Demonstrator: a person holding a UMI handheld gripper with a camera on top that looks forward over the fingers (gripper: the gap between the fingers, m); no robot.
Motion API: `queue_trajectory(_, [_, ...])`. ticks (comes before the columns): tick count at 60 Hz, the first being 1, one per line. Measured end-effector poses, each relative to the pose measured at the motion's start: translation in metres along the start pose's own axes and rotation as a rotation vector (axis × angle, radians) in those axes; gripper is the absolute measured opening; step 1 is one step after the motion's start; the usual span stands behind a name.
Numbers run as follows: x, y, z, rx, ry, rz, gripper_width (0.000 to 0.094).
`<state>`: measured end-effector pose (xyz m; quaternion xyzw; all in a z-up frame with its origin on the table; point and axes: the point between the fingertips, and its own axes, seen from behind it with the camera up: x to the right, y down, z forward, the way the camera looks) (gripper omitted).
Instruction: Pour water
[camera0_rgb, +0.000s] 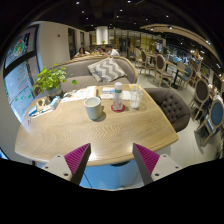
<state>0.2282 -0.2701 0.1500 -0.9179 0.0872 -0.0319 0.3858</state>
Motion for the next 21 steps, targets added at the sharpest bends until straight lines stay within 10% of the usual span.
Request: queue_trajectory(21, [-0.009, -0.003, -0.026, 0.016, 0.010, -0.024, 0.0851])
